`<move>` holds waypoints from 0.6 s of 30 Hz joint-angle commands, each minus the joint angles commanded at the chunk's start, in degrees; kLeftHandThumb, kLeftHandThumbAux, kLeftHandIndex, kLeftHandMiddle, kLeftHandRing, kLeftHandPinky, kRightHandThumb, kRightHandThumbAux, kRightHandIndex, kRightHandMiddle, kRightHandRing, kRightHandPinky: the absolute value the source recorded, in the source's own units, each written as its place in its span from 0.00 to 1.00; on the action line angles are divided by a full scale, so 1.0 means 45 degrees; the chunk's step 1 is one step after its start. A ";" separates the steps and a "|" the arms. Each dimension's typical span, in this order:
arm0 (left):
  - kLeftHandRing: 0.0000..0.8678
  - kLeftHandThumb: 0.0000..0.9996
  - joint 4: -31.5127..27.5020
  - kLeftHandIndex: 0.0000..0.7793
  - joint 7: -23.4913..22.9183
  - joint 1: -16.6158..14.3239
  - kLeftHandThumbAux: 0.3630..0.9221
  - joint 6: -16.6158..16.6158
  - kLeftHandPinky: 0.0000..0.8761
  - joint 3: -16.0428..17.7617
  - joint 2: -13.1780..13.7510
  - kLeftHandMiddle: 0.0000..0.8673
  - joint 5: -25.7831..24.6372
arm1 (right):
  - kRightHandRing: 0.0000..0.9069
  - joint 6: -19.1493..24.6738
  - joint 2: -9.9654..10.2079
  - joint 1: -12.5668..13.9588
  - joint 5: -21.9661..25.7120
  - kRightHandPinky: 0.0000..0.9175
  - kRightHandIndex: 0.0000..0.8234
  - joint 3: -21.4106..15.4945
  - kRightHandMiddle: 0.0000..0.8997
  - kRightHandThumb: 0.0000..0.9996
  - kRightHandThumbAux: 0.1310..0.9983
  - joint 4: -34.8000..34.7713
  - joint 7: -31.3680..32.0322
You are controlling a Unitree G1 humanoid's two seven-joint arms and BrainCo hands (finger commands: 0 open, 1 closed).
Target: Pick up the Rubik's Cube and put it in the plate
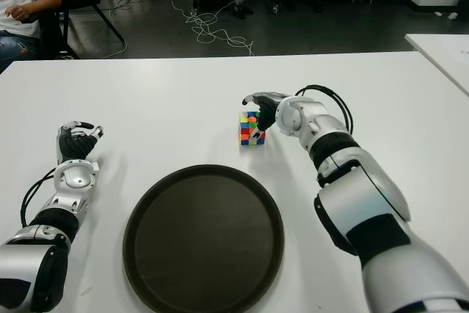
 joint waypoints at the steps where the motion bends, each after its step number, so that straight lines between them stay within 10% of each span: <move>1: 0.94 0.71 -0.0021 0.57 -0.0003 0.0010 0.61 0.0016 0.92 -0.0011 0.0003 0.94 0.0005 | 0.00 -0.0016 0.0000 0.0035 -0.0001 0.01 0.00 0.0006 0.00 0.00 0.75 -0.0006 -0.0019; 18: 0.94 0.71 -0.0100 0.57 0.0246 0.0041 0.61 0.0084 0.92 -0.0108 -0.0013 0.94 0.0079 | 0.03 0.0537 0.0302 0.0364 0.0213 0.00 0.00 -0.0126 0.02 0.00 0.72 0.0199 0.0613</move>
